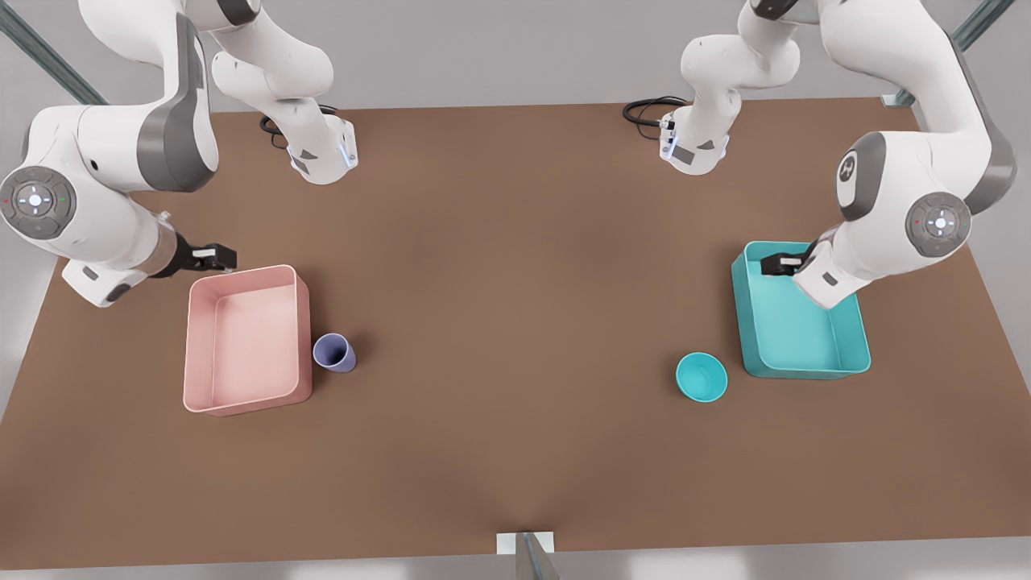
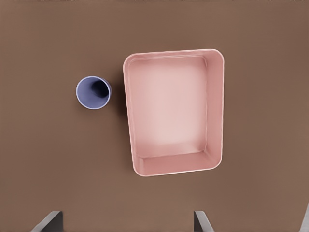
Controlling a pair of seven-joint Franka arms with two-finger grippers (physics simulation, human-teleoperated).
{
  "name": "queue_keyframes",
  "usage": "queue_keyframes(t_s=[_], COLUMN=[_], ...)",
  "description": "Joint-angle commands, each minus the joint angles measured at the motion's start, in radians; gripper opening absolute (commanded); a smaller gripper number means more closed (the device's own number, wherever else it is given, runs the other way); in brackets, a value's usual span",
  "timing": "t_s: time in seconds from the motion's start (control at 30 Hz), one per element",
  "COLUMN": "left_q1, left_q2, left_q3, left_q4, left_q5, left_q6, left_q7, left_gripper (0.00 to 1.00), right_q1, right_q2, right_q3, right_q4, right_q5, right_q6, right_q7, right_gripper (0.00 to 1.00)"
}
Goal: Put the bowls and cups in different boxes
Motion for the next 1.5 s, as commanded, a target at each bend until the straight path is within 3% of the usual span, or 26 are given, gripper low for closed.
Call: queue_keyframes(t_s=[0.0,0.1,0.2,0.3,0.47,0.67,0.97,1.07,1.23,1.47], left_q1=[-0.011,-0.062,-0.117,-0.177,-0.178,-0.18,-0.178,-0.177,-0.188,-0.205], left_q2=[-0.016,0.029,0.306,0.413,0.47,0.527,0.608,0.606,0.591,0.511], left_q3=[0.014,0.012,-0.023,-0.024,-0.017,-0.017,-0.015,0.0,0.005,0.005], left_q4=[-0.009,-0.007,0.19,0.174,0.065,0.013,-0.029,-0.03,-0.029,-0.029], left_q5=[-0.019,-0.014,0.038,0.161,0.225,0.225,0.225,0.225,0.219,0.141], left_q6=[0.041,0.072,0.139,0.34,0.535,0.641,0.735,0.733,0.731,0.721], left_q7=[-0.039,-0.048,-0.05,-0.105,-0.136,-0.14,-0.139,-0.139,-0.268,-0.372], left_gripper=[1.0,1.0,1.0,1.0,1.0,1.0,1.0,0.56,0.21,0.21], right_q1=[-0.001,0.042,0.19,0.25,0.217,0.205,0.184,0.184,0.185,0.184], right_q2=[-0.001,0.045,0.23,0.309,0.31,0.379,0.243,0.254,0.293,0.309], right_q3=[0.0,0.0,0.0,0.003,0.003,0.002,0.0,0.0,0.0,0.0], right_q4=[0.0,0.001,0.066,0.047,-0.095,-0.138,-0.421,-0.436,-0.43,-0.453], right_q5=[0.0,-0.017,-0.003,0.003,0.009,0.054,0.052,0.054,0.054,0.054], right_q6=[0.032,0.053,0.222,0.423,0.645,0.679,0.795,0.829,0.842,0.842], right_q7=[-0.002,0.001,0.006,0.007,-0.002,-0.002,-0.003,-0.003,0.0,0.0], right_gripper=[1.0,1.0,1.0,1.0,1.0,1.0,1.0,1.0,1.0,1.0])
